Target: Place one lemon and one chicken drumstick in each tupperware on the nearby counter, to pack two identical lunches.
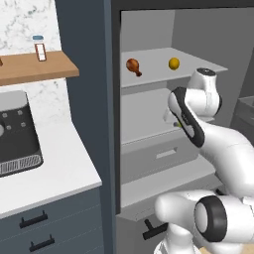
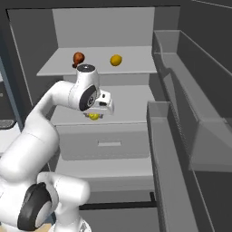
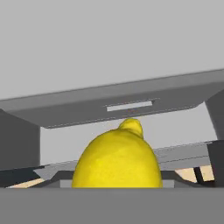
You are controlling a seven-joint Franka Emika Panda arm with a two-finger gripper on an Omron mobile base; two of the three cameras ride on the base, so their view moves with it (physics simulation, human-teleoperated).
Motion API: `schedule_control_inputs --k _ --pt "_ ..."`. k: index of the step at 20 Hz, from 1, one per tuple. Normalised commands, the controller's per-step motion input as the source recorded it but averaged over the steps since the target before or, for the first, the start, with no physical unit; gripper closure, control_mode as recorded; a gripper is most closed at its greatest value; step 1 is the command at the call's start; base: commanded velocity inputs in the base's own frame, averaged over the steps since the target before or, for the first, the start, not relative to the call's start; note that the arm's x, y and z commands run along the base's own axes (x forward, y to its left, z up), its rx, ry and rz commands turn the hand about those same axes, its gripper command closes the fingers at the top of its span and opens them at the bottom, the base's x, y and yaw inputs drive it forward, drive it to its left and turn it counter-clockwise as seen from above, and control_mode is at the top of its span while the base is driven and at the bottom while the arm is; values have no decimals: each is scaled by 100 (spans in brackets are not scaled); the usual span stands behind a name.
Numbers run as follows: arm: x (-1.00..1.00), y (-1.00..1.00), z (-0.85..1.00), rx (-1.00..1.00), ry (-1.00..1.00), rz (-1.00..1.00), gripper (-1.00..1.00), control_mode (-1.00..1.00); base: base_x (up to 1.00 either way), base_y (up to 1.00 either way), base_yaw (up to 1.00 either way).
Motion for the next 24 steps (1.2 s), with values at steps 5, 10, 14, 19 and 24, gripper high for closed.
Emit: schedule_control_inputs --k 5,10,14,19,24 --pt "-100 12 -18 0 2 -1 100 -100 0 0 0" --pt "-91 20 -2 0 0 0 100 -100 0 0 0" --pt "-60 22 0 0 0 0 100 -100 0 0 0" --pt "-54 18 0 0 0 0 100 -100 0 0 0" --pt "-14 5 0 0 -1 0 100 100 -60 37 5"
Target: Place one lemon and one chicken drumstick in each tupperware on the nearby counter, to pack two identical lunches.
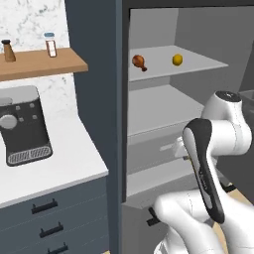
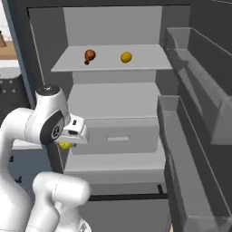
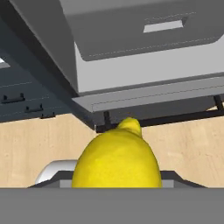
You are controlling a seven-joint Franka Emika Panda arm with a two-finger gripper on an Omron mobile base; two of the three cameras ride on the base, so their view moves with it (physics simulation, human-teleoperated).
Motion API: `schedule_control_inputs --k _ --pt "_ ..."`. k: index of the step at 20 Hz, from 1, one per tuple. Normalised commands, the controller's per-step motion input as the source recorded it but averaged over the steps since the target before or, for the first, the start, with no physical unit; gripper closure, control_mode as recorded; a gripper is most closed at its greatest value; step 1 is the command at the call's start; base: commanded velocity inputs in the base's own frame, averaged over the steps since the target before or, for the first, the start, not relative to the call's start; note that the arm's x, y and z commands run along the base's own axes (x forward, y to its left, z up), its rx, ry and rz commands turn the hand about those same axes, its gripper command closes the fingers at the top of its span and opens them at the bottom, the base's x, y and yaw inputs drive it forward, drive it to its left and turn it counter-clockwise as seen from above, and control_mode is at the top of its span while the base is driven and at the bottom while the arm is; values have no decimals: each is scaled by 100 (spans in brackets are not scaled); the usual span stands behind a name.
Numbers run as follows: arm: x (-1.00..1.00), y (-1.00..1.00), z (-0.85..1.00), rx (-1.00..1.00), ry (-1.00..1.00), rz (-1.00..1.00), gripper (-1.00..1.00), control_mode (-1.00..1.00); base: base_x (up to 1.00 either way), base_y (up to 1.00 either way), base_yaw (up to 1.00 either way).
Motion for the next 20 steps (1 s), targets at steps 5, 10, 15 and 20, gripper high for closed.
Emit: schedule_control_inputs --k 5,10,15,20 --pt "0 0 0 0 0 0 100 100 -47 83 14" --pt "0 0 0 0 0 0 100 100 -1 100 19" --pt "0 0 0 0 0 0 100 100 0 100 15" --pt "0 0 0 0 0 0 100 100 0 100 12"
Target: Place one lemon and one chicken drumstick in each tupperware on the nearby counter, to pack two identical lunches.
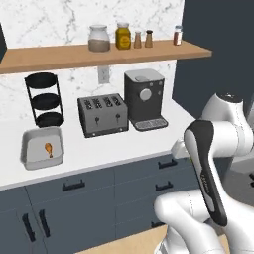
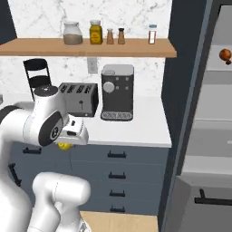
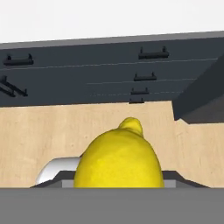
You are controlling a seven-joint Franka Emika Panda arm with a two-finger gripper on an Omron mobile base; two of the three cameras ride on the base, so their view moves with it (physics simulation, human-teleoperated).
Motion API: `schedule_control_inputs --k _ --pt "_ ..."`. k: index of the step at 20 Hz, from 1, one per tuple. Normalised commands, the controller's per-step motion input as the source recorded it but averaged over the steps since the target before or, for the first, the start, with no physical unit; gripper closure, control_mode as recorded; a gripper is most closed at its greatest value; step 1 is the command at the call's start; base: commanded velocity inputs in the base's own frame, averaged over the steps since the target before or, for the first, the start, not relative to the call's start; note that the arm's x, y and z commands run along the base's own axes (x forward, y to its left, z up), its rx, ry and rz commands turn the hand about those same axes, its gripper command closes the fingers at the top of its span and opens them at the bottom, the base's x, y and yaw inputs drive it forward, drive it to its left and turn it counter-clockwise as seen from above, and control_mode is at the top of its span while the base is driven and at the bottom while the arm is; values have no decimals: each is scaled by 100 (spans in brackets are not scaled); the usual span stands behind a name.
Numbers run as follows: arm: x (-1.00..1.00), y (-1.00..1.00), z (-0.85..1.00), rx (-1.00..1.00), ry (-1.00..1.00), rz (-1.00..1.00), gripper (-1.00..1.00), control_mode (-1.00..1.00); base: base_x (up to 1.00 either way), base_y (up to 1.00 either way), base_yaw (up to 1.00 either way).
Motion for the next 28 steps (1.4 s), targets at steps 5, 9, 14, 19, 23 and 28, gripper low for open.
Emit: schedule_control_inputs --k 5,9,14,19,23,28 --pt "0 0 0 0 0 0 100 100 0 100 10" --pt "0 0 0 0 0 0 100 100 6 100 9" --pt "0 0 0 0 0 0 100 100 42 85 2" --pt "0 0 0 0 0 0 100 100 63 35 0" --pt "0 0 0 0 0 0 100 100 66 5 0" --pt "0 0 0 0 0 0 100 100 55 4 0"
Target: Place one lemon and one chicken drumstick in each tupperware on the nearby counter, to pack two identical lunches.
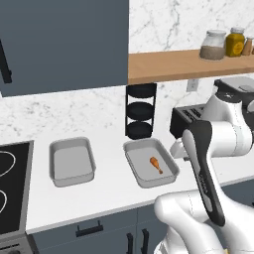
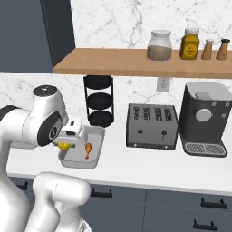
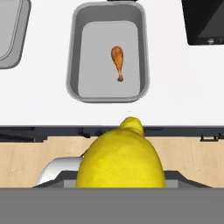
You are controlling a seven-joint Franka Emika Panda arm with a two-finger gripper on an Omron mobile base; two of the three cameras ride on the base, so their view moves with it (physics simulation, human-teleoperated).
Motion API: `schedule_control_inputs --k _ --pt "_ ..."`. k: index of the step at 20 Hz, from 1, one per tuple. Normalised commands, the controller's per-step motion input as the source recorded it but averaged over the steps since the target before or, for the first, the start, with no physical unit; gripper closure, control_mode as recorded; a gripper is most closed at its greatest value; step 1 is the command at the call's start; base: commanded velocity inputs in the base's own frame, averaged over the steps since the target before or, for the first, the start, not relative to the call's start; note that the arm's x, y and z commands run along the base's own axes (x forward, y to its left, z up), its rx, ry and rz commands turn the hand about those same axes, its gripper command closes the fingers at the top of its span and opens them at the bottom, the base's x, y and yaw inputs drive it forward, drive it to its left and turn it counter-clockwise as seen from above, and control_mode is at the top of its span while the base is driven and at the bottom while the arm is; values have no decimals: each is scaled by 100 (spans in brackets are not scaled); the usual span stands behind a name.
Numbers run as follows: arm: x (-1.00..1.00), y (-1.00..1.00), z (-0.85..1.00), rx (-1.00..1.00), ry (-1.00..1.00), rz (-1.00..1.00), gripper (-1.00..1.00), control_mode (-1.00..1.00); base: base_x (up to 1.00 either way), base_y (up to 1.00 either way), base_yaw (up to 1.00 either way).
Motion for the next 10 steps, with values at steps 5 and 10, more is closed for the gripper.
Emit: schedule_control_inputs --k 5,10 --pt "64 7 -12 0 0 0 100 -100 0 0 0" --pt "94 6 -34 0 0 0 100 -100 0 0 0"
